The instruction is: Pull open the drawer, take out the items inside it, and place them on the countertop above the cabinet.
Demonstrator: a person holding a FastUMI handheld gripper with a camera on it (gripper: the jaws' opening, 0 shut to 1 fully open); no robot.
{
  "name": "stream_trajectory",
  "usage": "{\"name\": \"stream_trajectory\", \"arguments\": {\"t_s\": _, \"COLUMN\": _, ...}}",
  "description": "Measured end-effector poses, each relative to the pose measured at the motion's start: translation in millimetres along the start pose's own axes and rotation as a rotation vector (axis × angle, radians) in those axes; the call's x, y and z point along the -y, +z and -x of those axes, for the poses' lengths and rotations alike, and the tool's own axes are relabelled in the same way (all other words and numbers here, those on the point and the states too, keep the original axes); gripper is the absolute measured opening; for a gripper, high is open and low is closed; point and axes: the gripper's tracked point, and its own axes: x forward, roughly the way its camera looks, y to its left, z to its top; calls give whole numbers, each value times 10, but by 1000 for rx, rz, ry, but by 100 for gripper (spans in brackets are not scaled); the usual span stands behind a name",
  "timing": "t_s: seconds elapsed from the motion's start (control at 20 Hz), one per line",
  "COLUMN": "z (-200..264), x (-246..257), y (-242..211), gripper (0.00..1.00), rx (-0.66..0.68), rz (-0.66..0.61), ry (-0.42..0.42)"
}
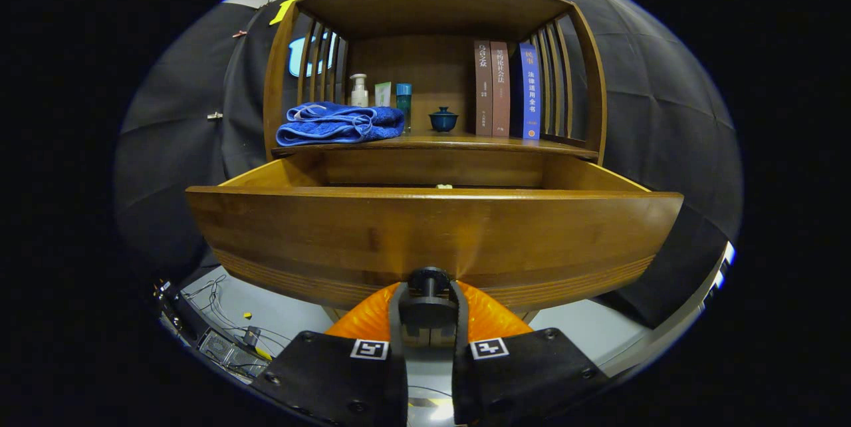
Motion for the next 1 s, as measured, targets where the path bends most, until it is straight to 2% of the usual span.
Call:
{"name": "stream_trajectory", "arguments": {"t_s": 0.1, "z": 29, "x": 2, "y": -89, "gripper": 44, "rx": -45, "rz": -34, "ry": 16}}
{"name": "stream_trajectory", "arguments": {"t_s": 0.3, "z": 326, "x": 28, "y": 53, "gripper": 87, "rx": -68, "rz": -93, "ry": 35}}
{"name": "stream_trajectory", "arguments": {"t_s": 0.35, "z": 409, "x": 65, "y": 159, "gripper": 94, "rx": -68, "rz": -81, "ry": 26}}
{"name": "stream_trajectory", "arguments": {"t_s": 0.55, "z": 706, "x": 88, "y": 787, "gripper": 94, "rx": -58, "rz": -42, "ry": 21}}
{"name": "stream_trajectory", "arguments": {"t_s": 0.7, "z": 667, "x": 119, "y": 1265, "gripper": 96, "rx": -75, "rz": -24, "ry": 14}}
{"name": "stream_trajectory", "arguments": {"t_s": 0.8, "z": 463, "x": 92, "y": 1478, "gripper": 96, "rx": -121, "rz": -12, "ry": 23}}
{"name": "stream_trajectory", "arguments": {"t_s": 0.9, "z": 167, "x": -2, "y": 1589, "gripper": 96, "rx": -201, "rz": -36, "ry": 72}}
{"name": "stream_trajectory", "arguments": {"t_s": 1.0, "z": -183, "x": 8, "y": 1577, "gripper": 96, "rx": -287, "rz": -43, "ry": 72}}
